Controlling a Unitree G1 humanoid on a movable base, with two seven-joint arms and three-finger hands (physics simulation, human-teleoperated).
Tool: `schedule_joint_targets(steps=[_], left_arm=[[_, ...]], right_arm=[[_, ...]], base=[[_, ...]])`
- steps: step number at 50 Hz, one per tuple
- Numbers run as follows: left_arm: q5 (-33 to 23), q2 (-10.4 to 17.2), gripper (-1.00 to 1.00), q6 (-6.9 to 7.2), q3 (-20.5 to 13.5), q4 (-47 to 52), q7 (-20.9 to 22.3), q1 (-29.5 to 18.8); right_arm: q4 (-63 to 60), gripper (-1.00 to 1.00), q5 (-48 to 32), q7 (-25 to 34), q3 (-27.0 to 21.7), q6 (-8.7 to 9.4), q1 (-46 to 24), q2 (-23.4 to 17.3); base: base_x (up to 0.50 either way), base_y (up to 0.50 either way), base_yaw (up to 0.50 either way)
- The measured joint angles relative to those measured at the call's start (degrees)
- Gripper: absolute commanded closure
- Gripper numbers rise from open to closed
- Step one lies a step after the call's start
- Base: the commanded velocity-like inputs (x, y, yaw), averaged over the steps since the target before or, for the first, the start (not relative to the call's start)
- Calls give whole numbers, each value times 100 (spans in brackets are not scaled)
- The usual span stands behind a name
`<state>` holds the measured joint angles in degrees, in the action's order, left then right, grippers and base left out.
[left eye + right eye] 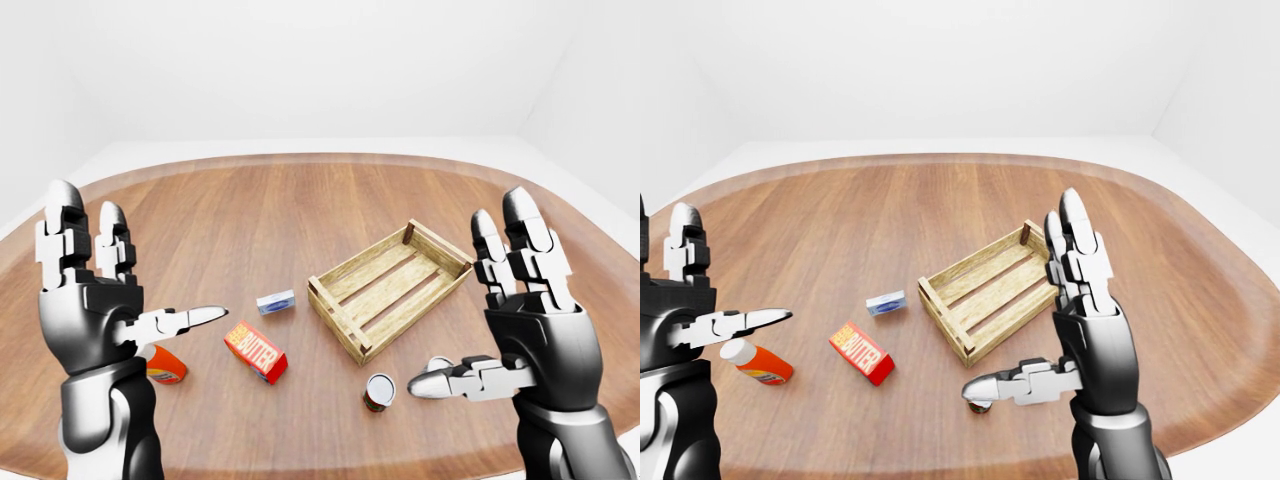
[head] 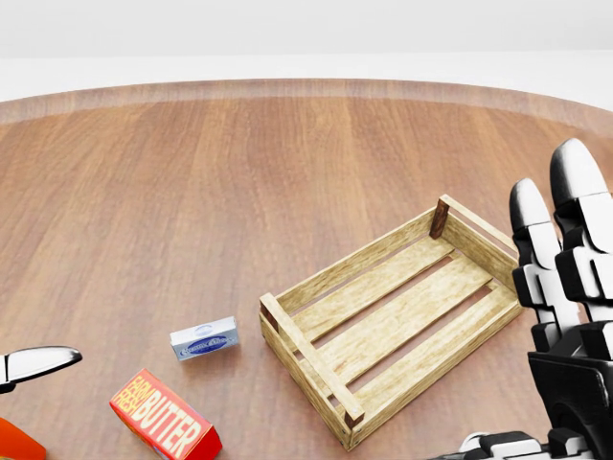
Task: Pick up the tomato sauce, and put it in the wooden tray.
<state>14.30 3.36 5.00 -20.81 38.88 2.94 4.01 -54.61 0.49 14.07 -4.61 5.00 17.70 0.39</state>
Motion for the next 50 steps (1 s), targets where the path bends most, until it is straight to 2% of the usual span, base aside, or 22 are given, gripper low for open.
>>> schedule_joint_targets(steps=[11,27,41,50], left_arm=[[34,15,-100,0,-48,18,1,-13],[69,43,-100,0,-111,10,-7,-34],[59,39,-100,0,-105,32,-1,-27],[46,26,-100,0,-94,52,6,-11]], right_arm=[[-70,-100,-191,247,276,0,830,31],[0,-100,-226,352,460,-18,1500,36],[309,-100,-244,253,638,-333,1875,-65],[494,-100,-356,81,817,-655,2051,-198]], base=[[0,0,0],[0,0,0],[0,0,0],[0,0,0]])
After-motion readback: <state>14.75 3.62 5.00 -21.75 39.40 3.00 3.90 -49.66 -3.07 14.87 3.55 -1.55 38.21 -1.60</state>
